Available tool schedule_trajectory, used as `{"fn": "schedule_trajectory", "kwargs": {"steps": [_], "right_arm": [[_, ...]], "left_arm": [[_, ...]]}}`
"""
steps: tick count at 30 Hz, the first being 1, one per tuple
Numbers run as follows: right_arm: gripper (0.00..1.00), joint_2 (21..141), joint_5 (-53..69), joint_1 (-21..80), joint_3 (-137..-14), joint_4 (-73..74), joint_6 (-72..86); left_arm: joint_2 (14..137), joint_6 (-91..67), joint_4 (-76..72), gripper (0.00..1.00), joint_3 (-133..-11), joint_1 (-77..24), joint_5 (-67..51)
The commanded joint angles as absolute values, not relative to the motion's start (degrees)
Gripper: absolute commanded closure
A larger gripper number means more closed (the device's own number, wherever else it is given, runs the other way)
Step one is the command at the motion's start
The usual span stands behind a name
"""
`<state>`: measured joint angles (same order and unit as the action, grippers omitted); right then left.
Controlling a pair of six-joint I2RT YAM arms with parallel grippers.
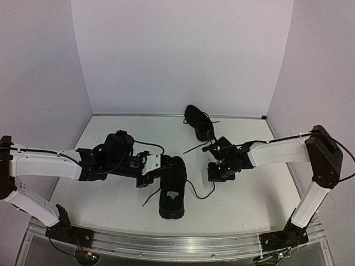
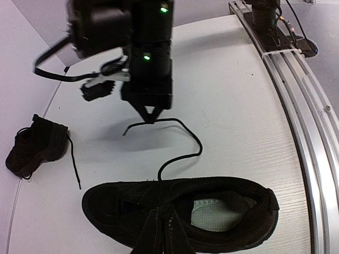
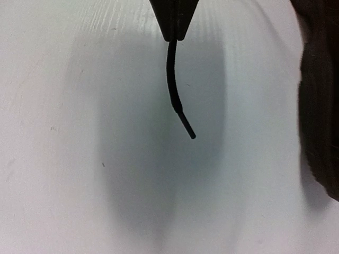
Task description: Tie the shoes
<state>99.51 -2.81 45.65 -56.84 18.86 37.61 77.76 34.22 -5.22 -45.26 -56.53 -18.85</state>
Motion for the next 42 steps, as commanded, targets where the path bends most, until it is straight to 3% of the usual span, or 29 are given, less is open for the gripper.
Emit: {"fn": "schedule_trajectory", "kwargs": {"steps": [1,14,20,31,34,36,38,39,42], "right_arm": [[1.00,95.6,1.6,45.2,-66.9,18.2,30.1],[1.00,115.0,22.8,45.8,-105.6,21.5,22.1],[1.00,125.3,30.3,51.2,-121.5,23.8,23.2],[0.99,128.9,44.3,58.1,-124.4,24.9,23.4],[0.90,128.5,48.5,58.1,-124.0,25.3,23.1],[0.74,127.7,49.7,58.1,-123.4,25.3,22.7],[0.47,126.0,48.6,57.9,-122.5,25.3,22.1],[0.39,125.2,48.2,57.6,-122.1,25.2,21.6],[0.30,122.2,47.0,56.0,-121.2,25.1,21.2]], "left_arm": [[76.4,38.9,-3.2,0.98,-45.4,-59.0,-13.8],[78.4,45.2,-1.7,1.00,-45.2,-63.5,-8.5],[79.3,46.8,-1.2,1.00,-45.2,-64.7,-6.8],[79.9,47.3,-0.7,1.00,-44.9,-65.7,-6.2],[80.3,47.3,-0.7,1.00,-45.1,-65.8,-6.2],[80.6,47.4,-0.6,1.00,-45.3,-65.9,-6.1],[80.8,47.3,-0.5,1.00,-45.3,-65.9,-6.1],[80.8,47.3,-0.5,1.00,-45.4,-65.9,-6.1],[80.8,47.3,-0.4,1.00,-45.5,-65.9,-6.2]]}}
